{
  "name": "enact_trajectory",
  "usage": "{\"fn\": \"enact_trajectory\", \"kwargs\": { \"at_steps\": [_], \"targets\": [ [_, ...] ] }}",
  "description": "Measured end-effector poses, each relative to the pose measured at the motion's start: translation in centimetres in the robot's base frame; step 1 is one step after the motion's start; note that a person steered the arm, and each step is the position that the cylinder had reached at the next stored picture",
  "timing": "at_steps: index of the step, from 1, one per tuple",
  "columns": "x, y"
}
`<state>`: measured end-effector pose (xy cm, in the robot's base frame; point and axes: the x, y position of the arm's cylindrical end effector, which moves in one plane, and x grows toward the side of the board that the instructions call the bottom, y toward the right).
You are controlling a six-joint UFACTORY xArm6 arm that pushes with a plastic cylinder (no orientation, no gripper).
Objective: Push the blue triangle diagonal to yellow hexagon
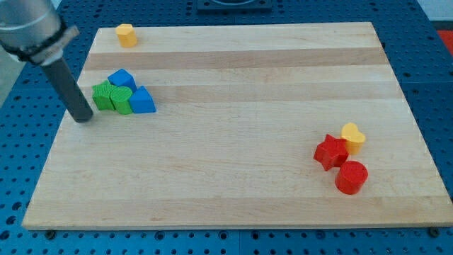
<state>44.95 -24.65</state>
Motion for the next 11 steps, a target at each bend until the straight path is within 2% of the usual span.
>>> {"fn": "enact_trajectory", "kwargs": {
  "at_steps": [1,2,4,7,10,11],
  "targets": [
    [0.4,4.8],
    [0.3,6.8],
    [-0.5,6.8],
    [-4.0,7.3],
    [-7.8,12.6],
    [-8.7,12.6]
  ]
}}
